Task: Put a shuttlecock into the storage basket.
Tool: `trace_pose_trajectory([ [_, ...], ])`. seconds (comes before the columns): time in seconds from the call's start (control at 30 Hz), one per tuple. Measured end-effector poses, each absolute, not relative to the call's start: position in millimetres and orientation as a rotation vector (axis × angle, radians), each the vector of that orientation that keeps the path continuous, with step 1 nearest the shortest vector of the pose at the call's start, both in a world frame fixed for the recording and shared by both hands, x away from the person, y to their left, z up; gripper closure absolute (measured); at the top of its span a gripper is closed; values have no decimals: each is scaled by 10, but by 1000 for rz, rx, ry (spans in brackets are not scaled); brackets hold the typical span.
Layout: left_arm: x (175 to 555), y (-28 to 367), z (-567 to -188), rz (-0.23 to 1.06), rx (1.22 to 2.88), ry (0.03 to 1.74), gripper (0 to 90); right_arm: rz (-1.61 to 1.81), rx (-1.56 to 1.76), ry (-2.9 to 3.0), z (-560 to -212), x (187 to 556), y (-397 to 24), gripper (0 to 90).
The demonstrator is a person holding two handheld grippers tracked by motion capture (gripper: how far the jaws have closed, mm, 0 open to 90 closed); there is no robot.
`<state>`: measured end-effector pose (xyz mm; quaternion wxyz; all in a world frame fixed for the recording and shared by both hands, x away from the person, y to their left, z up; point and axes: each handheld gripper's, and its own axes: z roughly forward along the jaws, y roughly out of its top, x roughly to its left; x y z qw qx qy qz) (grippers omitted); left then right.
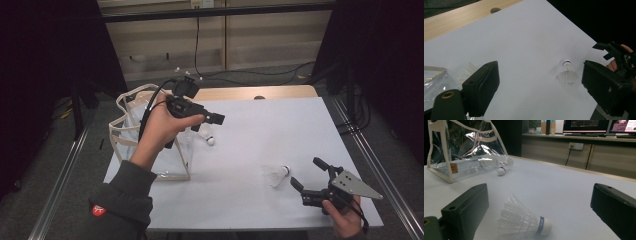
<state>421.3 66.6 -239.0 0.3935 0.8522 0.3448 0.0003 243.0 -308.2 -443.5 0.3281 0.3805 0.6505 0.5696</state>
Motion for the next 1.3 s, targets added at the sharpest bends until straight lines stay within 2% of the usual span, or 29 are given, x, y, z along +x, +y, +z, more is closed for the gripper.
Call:
trace_pose_trajectory([
  [1.3,4063,412,-2792,-66,2195,790,109,1492,993,1708,-4436,2435,-3082,16],
])
